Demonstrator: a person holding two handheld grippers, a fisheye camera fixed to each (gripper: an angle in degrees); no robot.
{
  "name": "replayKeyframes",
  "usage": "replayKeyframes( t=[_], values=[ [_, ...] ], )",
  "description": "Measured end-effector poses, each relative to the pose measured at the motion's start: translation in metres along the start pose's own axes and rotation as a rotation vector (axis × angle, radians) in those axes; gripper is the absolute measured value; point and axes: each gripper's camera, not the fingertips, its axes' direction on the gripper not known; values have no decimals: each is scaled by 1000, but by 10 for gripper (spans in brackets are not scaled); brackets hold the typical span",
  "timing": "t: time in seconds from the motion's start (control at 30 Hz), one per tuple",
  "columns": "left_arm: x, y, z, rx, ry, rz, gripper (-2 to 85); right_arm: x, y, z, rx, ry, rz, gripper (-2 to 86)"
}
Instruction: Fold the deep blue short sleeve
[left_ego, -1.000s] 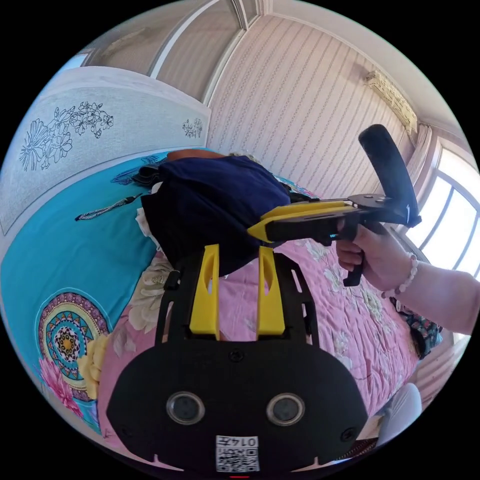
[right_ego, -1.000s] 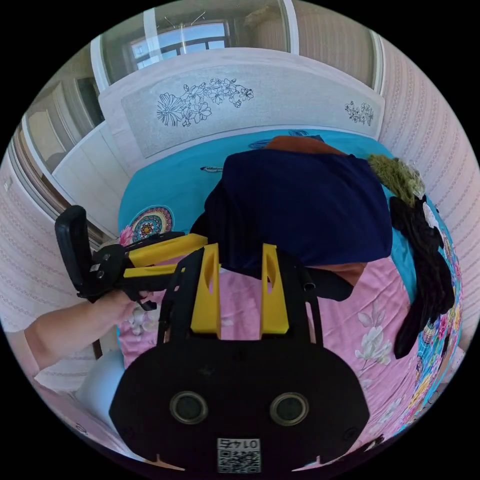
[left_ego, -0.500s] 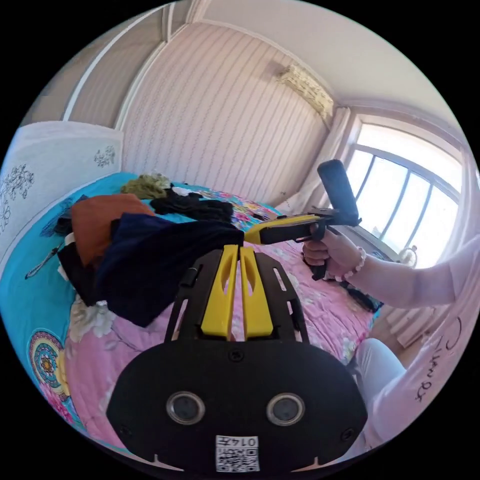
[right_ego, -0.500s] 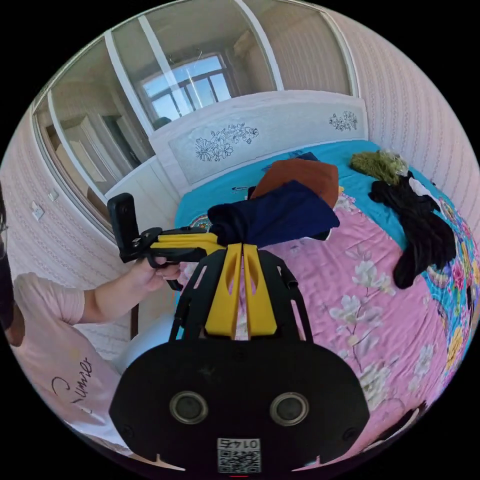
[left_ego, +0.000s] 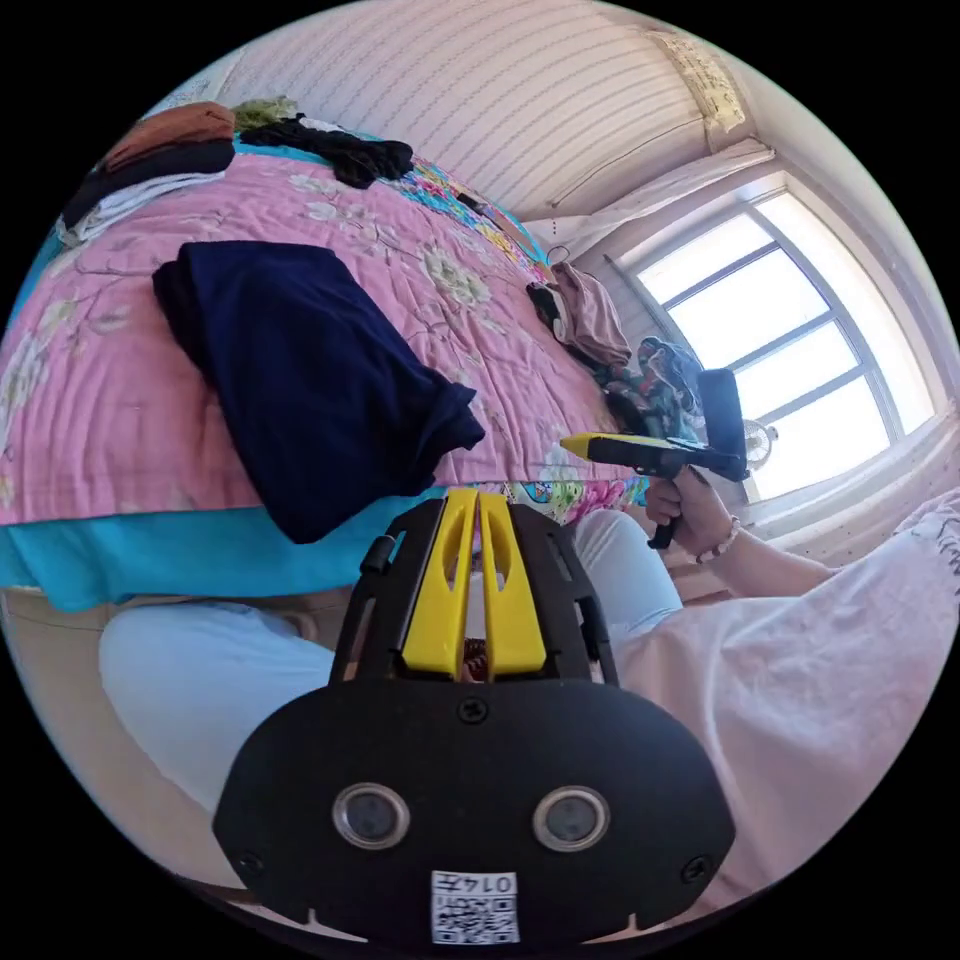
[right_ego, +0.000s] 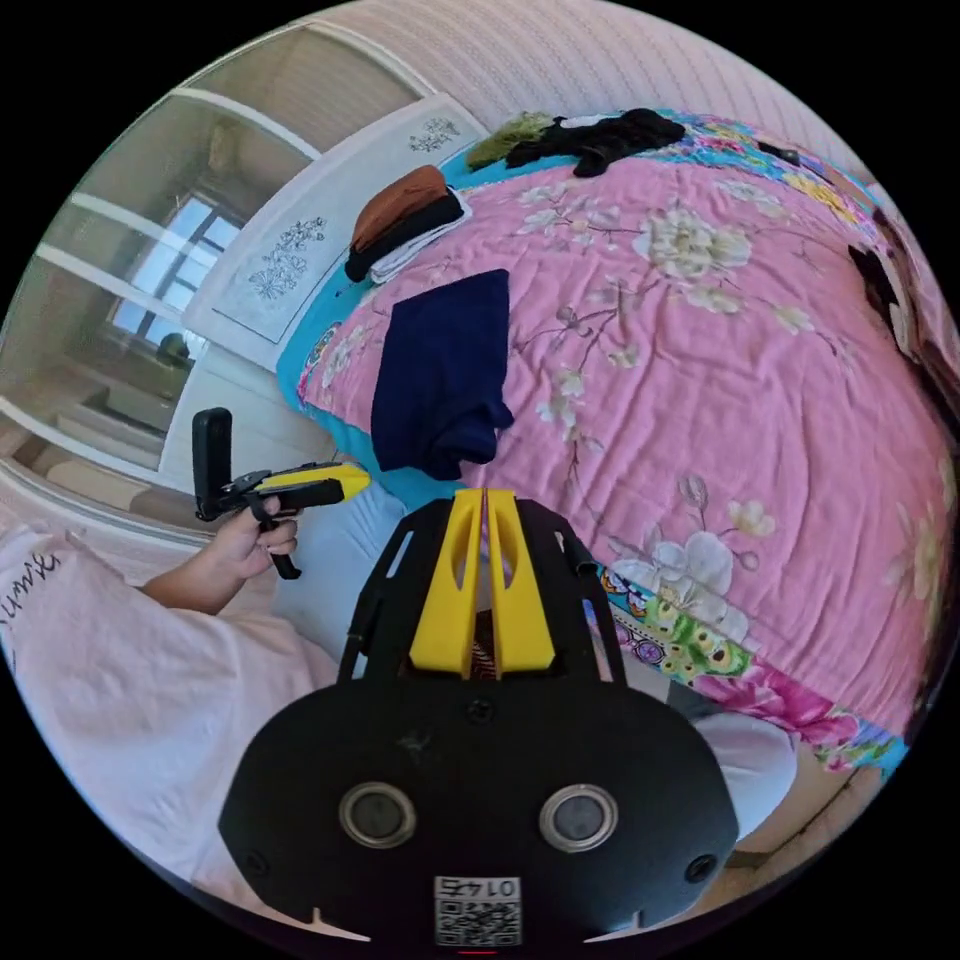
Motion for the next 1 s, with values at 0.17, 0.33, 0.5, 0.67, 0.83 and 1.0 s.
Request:
replayKeyframes(
  t=[0.17, 0.33, 0.5, 0.67, 0.83, 1.0],
  values=[
    [-28, 32, -38, 122, -161, -166, 51, -81, -36, 48, -66, 58, -370, 110],
    [-39, 41, -49, 239, -166, -184, 82, -128, -56, 135, -282, 124, -469, 135],
    [-36, 41, -42, 250, -196, -126, 96, -84, -53, 155, -378, 58, -303, 51],
    [-50, 40, -29, 207, -164, -213, 128, -24, -33, 88, -211, -49, -103, 4],
    [-65, 35, -24, 171, -179, -259, 121, -26, 4, 64, -175, 48, -202, 15],
    [-99, 14, 4, 62, 70, -452, 44, -86, 22, 101, -229, 99, -463, 83]
  ],
)
